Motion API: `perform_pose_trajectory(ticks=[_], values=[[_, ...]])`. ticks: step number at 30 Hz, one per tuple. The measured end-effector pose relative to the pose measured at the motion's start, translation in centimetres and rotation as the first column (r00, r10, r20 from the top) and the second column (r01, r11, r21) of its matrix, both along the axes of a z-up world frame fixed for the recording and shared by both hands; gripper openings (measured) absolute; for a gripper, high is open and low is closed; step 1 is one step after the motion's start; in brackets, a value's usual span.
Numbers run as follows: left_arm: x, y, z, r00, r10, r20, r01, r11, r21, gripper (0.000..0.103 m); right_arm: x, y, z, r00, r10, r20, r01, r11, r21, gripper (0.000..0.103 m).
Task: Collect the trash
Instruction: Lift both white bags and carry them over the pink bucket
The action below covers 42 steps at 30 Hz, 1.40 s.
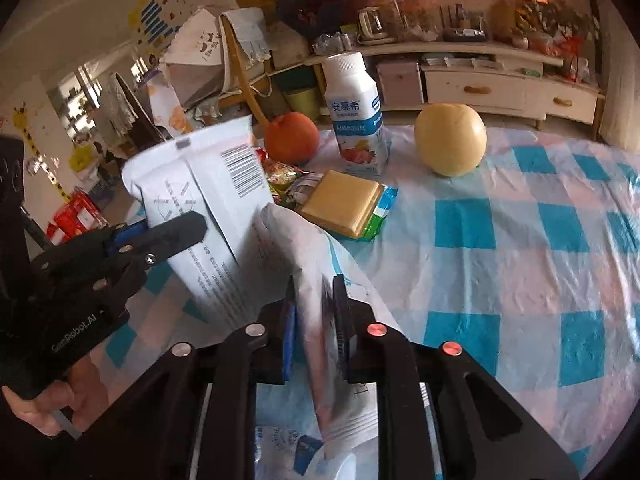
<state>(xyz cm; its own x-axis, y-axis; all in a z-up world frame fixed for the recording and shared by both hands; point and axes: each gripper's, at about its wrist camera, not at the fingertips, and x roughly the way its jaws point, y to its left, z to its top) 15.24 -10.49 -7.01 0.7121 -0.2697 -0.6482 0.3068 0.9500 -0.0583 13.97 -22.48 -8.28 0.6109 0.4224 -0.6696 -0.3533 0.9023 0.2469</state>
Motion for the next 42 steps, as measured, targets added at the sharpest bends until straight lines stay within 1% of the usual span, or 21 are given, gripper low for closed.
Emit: perform_pose_trajectory(ticks=[1,3,4,7,12,14,15,16,18,21,27,32,35,40,42], values=[[0.2,-0.5,-0.4,1.0,-0.016,-0.024,0.016,1.0,0.012,0.024,0.2,0.0,-0.2,1.0,-0.001,-0.004,0.001,1.0,-0.009,0.022],[0.5,-1.1,-1.3,0.998,-0.027,-0.048,0.028,0.999,0.018,0.025,0.6,0.1,-0.5,1.0,-0.005,-0.006,0.005,0.999,-0.033,0.025],[0.6,-1.2,-1.5,0.998,-0.033,-0.046,0.034,0.999,0.014,0.026,0.8,0.0,-0.6,1.0,-0.009,-0.003,0.009,0.999,-0.044,0.027],[1.1,-1.3,-1.8,0.999,-0.027,-0.033,0.028,0.999,0.027,0.026,1.4,0.0,-0.9,1.0,-0.016,0.001,0.016,0.997,-0.081,0.027],[1.6,-1.2,-2.3,0.999,-0.02,-0.046,0.021,1.0,0.008,0.026,2.2,-0.2,-1.9,1.0,-0.023,-0.017,0.021,0.994,-0.109,0.027],[1.5,-1.1,-2.3,0.999,-0.02,-0.041,0.02,1.0,0.002,0.026,2.2,-0.2,-1.8,1.0,-0.021,-0.013,0.019,0.994,-0.105,0.025],[1.5,-1.0,-2.3,0.999,-0.022,-0.039,0.022,1.0,-0.004,0.023,2.1,-0.2,-1.6,1.0,-0.019,-0.007,0.019,0.995,-0.098,0.02],[1.4,-0.8,-2.2,0.999,-0.022,-0.035,0.022,1.0,-0.011,0.022,2.1,-0.2,-1.4,1.0,-0.016,-0.002,0.016,0.996,-0.092,0.016],[1.3,-0.6,-2.3,0.999,-0.025,-0.025,0.024,1.0,-0.016,0.02,1.9,-0.2,-1.1,1.0,-0.009,0.001,0.009,0.998,-0.065,0.012],[0.9,-0.6,-2.2,1.0,-0.025,0.003,0.025,0.999,0.021,0.018,1.8,-0.2,-1.0,1.0,0.003,-0.003,-0.003,0.999,-0.032,0.012],[0.0,-0.2,-1.6,0.999,-0.016,0.038,0.014,0.999,0.049,0.018,1.1,0.0,0.1,0.999,0.021,0.027,-0.021,1.0,0.011,0.012],[-0.8,2.3,-0.1,0.997,0.016,0.07,-0.016,1.0,0.003,0.018,0.1,0.5,1.5,0.998,0.034,0.061,-0.037,0.999,0.039,0.012],[-1.9,4.2,1.7,0.993,0.049,0.107,-0.047,0.999,-0.022,0.018,-0.8,1.1,2.6,0.995,0.049,0.09,-0.053,0.997,0.047,0.012],[-4.5,6.0,4.7,0.975,0.092,0.202,-0.089,0.996,-0.021,0.018,-2.5,2.9,4.4,0.987,0.085,0.136,-0.091,0.995,0.04,0.012],[-5.6,6.7,5.5,0.969,0.113,0.219,-0.111,0.994,-0.022,0.018,-3.2,3.8,5.0,0.983,0.103,0.151,-0.108,0.994,0.027,0.012]])
